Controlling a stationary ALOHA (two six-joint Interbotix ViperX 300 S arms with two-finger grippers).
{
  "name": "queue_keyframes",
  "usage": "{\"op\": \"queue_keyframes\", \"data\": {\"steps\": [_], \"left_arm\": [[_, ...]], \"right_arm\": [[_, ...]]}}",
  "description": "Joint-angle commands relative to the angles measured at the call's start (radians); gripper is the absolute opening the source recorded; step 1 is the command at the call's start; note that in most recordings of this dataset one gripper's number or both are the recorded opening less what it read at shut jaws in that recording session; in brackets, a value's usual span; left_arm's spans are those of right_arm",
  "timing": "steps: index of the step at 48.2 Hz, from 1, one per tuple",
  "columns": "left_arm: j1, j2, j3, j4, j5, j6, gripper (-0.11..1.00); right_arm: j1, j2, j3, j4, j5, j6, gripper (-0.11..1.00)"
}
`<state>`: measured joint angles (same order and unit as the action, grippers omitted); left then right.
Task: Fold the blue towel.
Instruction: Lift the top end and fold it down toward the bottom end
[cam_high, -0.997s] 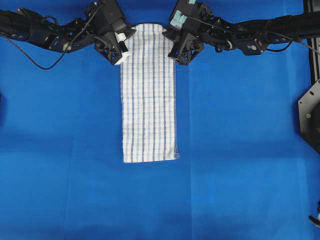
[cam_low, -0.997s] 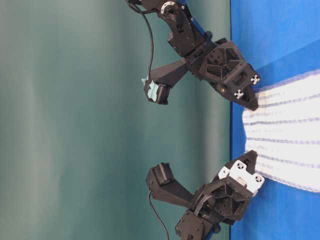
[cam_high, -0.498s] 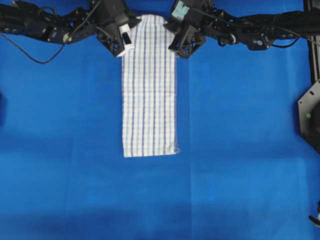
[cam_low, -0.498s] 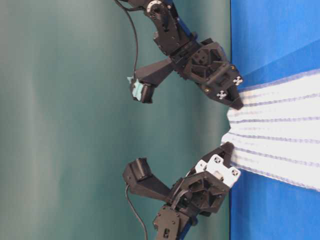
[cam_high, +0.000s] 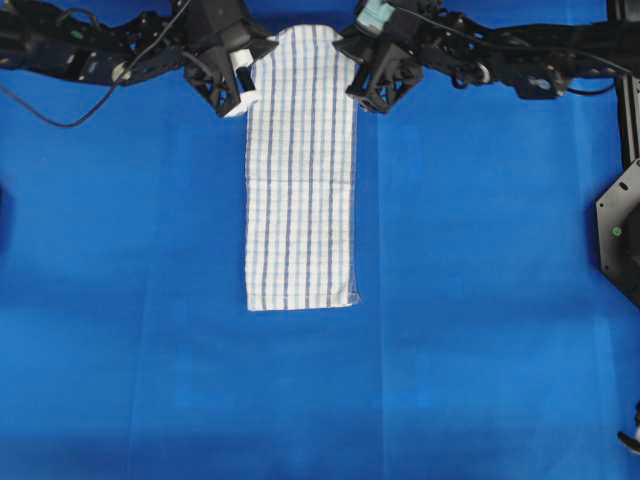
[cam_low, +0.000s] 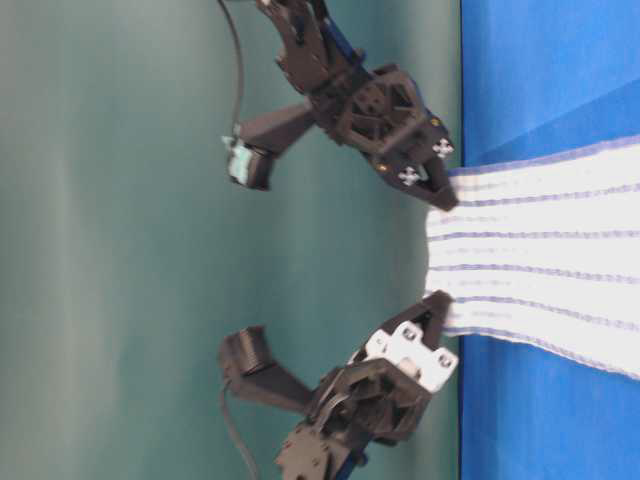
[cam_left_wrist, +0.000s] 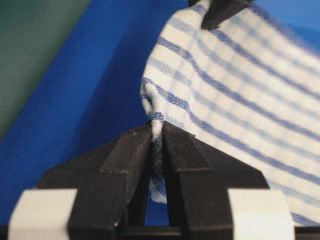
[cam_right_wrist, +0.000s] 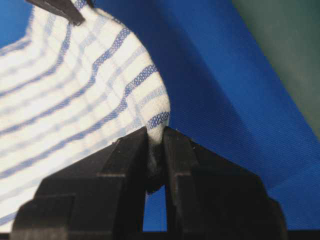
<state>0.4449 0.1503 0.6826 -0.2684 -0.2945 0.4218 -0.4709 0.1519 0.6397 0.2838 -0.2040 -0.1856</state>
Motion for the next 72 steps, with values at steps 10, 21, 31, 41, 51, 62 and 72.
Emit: {"op": "queue_keyframes", "data": {"steps": [10, 21, 31, 41, 51, 62, 72], "left_arm": [[-0.141, -0.186, 0.069, 0.002, 0.025, -0.032, 0.04], [-0.304, -0.244, 0.121, 0.000, 0.018, -0.106, 0.04], [-0.428, -0.244, 0.138, 0.000, 0.008, -0.172, 0.04], [-0.505, -0.230, 0.149, 0.000, -0.014, -0.232, 0.04], [-0.563, -0.184, 0.146, -0.005, -0.032, -0.270, 0.04], [-0.606, -0.147, 0.137, -0.008, -0.057, -0.273, 0.04], [-0.614, -0.117, 0.143, -0.008, -0.057, -0.318, 0.04]], "right_arm": [[0.124, -0.147, 0.069, 0.043, 0.006, 0.008, 0.01], [0.242, -0.209, 0.124, 0.104, 0.006, 0.008, 0.01], [0.350, -0.233, 0.164, 0.178, 0.006, 0.008, 0.01], [0.449, -0.242, 0.190, 0.255, 0.000, 0.008, 0.01], [0.523, -0.239, 0.199, 0.316, -0.031, 0.008, 0.01], [0.561, -0.206, 0.193, 0.359, -0.057, 0.008, 0.01], [0.591, -0.169, 0.179, 0.391, -0.075, 0.008, 0.01]]}}
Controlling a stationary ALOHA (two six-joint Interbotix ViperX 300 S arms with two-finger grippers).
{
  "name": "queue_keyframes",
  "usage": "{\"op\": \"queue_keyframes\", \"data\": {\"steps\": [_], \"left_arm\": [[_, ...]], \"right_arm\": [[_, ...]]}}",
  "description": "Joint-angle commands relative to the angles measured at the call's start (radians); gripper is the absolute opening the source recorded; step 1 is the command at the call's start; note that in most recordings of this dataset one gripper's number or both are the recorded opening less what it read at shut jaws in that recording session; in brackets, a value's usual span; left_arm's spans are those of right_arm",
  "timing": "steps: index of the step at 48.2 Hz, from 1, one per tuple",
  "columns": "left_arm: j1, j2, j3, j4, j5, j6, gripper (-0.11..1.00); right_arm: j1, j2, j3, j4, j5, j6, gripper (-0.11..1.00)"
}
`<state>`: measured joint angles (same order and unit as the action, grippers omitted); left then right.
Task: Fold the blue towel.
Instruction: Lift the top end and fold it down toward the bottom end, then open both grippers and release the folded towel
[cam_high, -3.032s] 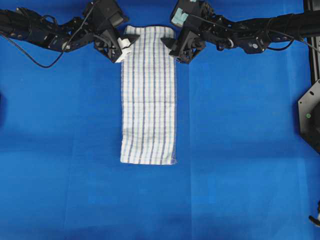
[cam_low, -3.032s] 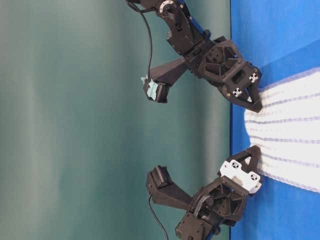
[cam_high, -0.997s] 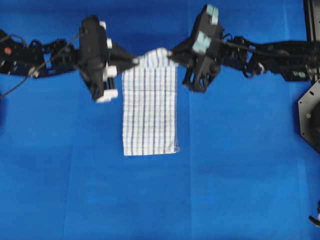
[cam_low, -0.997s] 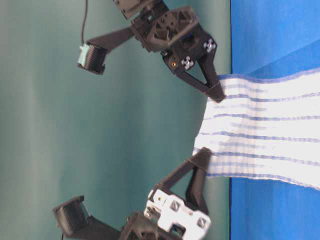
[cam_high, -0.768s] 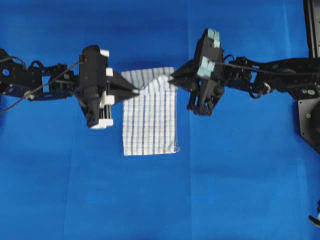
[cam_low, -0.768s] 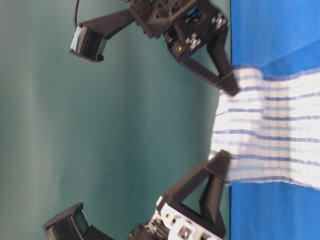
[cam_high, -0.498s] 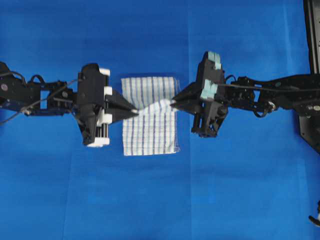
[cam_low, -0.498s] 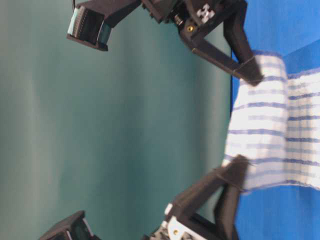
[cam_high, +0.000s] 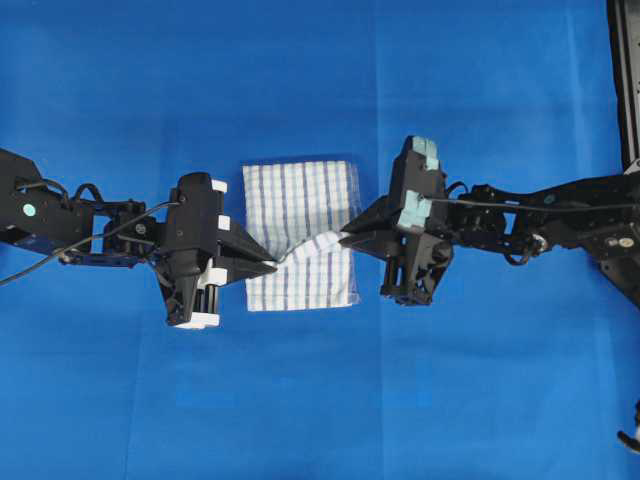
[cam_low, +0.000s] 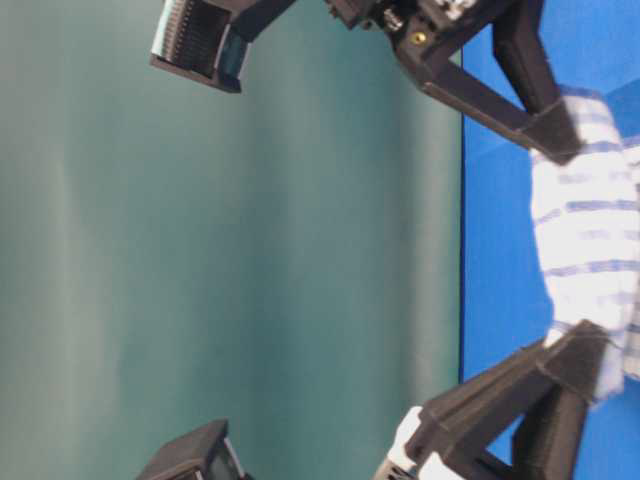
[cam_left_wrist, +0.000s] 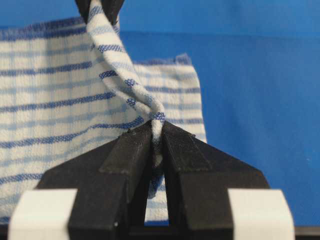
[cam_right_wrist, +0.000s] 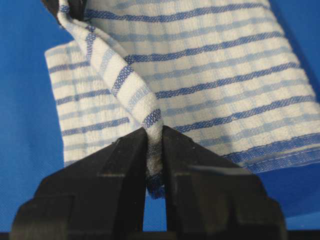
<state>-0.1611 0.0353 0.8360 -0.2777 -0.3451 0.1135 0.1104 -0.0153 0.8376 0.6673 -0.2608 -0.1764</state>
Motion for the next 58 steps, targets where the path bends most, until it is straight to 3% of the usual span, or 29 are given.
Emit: {"op": "queue_keyframes", "data": {"steps": [1, 33, 40, 46, 48, 53, 58], "left_arm": [[-0.008, 0.000, -0.011, 0.002, -0.006, -0.011, 0.04], [-0.011, 0.011, 0.002, 0.002, 0.002, -0.012, 0.04], [-0.011, 0.012, 0.003, 0.000, 0.002, -0.014, 0.04], [-0.015, 0.011, 0.002, 0.002, 0.002, -0.014, 0.06], [-0.018, 0.011, 0.000, 0.000, 0.002, -0.014, 0.12], [-0.040, 0.005, -0.005, 0.000, 0.002, -0.018, 0.41], [-0.051, -0.018, -0.002, 0.002, 0.002, -0.020, 0.73]], "right_arm": [[0.011, 0.000, -0.020, 0.009, -0.021, -0.002, 0.01], [0.060, 0.052, -0.040, 0.083, -0.025, -0.002, 0.04], [0.060, 0.063, -0.043, 0.089, -0.025, -0.002, 0.15], [0.060, 0.063, -0.043, 0.109, -0.025, -0.002, 0.43], [0.060, 0.063, -0.043, 0.110, -0.025, -0.003, 0.54], [0.061, 0.057, -0.043, 0.110, -0.026, -0.011, 0.82], [0.061, 0.031, -0.041, 0.100, -0.028, -0.031, 0.89]]}}
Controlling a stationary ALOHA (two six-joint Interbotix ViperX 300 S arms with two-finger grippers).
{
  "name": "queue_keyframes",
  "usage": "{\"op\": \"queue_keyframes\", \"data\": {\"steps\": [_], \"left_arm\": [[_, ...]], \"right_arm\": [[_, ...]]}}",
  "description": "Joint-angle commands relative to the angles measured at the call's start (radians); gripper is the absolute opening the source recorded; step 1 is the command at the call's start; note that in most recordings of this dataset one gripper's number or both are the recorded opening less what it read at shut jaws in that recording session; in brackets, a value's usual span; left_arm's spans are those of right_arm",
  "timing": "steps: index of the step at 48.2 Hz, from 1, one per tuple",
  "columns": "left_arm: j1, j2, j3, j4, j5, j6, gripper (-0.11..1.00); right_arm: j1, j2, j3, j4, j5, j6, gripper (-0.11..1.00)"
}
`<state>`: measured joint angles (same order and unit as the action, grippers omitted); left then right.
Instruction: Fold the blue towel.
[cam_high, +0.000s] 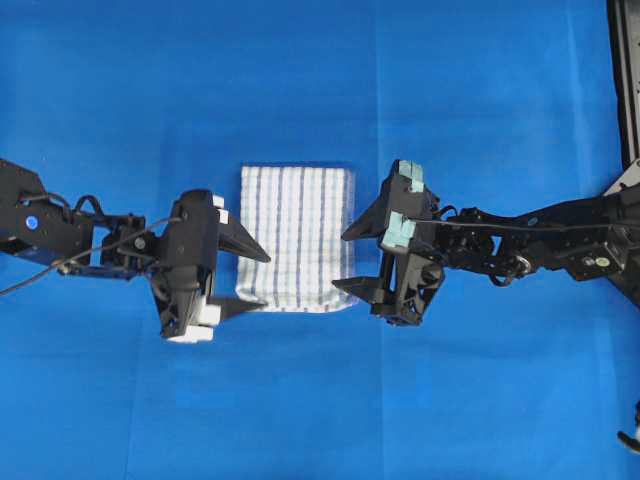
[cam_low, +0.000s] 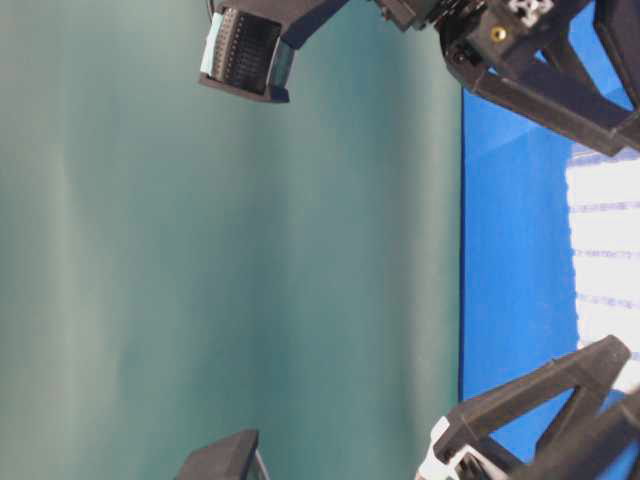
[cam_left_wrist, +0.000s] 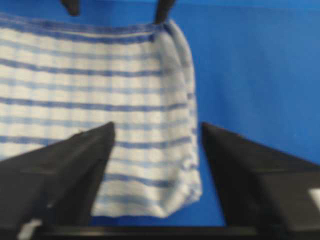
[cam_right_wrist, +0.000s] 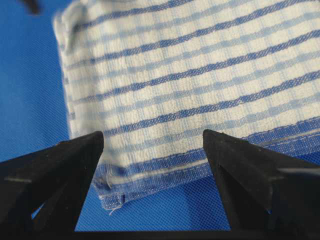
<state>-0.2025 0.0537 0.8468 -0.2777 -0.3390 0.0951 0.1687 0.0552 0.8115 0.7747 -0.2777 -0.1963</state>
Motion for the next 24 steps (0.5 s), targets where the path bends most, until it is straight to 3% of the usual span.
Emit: {"op": "queue_keyframes", "data": {"steps": [1, 6, 24], "left_arm": [[-0.009, -0.043, -0.009, 0.002, -0.005, -0.002, 0.78], [-0.009, -0.089, 0.002, 0.002, 0.015, 0.000, 0.93], [0.005, -0.327, 0.063, 0.002, 0.101, 0.014, 0.91]], "right_arm": [[0.002, -0.048, -0.014, -0.009, -0.011, -0.014, 0.89], [0.003, -0.100, 0.000, -0.011, -0.011, -0.051, 0.88], [0.002, -0.402, 0.086, -0.011, 0.020, -0.233, 0.87]]}}
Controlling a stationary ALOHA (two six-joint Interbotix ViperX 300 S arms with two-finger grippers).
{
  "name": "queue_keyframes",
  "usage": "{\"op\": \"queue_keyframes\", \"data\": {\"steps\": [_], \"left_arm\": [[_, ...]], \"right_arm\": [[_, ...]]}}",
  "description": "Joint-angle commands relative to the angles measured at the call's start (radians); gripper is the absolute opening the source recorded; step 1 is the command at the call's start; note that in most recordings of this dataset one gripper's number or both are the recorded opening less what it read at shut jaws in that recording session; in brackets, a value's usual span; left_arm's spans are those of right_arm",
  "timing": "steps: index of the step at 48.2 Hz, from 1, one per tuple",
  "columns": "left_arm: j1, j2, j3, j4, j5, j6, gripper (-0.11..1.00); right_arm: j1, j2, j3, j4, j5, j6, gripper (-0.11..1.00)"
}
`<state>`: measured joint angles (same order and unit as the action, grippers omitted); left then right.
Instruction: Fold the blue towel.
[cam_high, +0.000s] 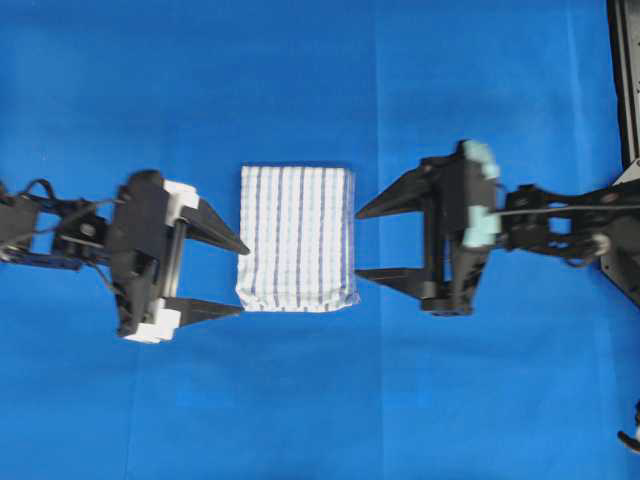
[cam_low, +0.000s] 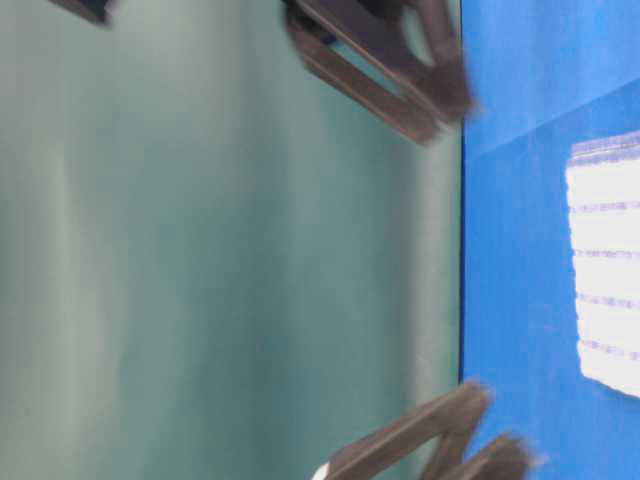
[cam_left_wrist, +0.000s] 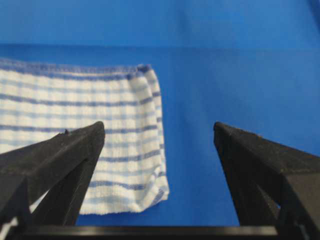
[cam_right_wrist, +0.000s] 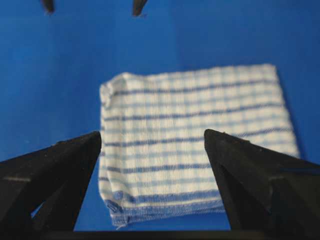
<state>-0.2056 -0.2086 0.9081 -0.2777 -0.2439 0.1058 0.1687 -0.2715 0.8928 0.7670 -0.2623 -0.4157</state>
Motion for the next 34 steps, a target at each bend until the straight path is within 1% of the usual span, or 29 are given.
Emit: {"op": "queue_keyframes", "data": {"steps": [1, 10, 16, 23, 28, 32, 34], "left_arm": [[0.009, -0.087, 0.009, 0.002, 0.009, 0.003, 0.91], [0.015, -0.224, 0.081, 0.005, 0.006, 0.009, 0.90], [0.028, -0.324, 0.149, 0.006, 0.006, 0.015, 0.90], [0.031, -0.465, 0.229, 0.006, 0.014, 0.054, 0.90], [0.032, -0.572, 0.287, 0.006, 0.017, 0.084, 0.90], [0.037, -0.657, 0.341, 0.006, 0.018, 0.118, 0.90], [0.037, -0.696, 0.365, 0.006, 0.020, 0.123, 0.90]], "right_arm": [[0.002, -0.095, 0.012, -0.003, 0.006, -0.021, 0.87], [0.000, -0.279, 0.106, -0.003, 0.012, -0.069, 0.87], [0.002, -0.414, 0.173, -0.003, 0.034, -0.100, 0.87], [0.002, -0.565, 0.258, -0.005, 0.046, -0.141, 0.87], [0.000, -0.667, 0.328, -0.005, 0.046, -0.156, 0.87], [0.000, -0.726, 0.376, -0.003, 0.048, -0.163, 0.87], [-0.002, -0.747, 0.399, -0.003, 0.046, -0.166, 0.87]]}}
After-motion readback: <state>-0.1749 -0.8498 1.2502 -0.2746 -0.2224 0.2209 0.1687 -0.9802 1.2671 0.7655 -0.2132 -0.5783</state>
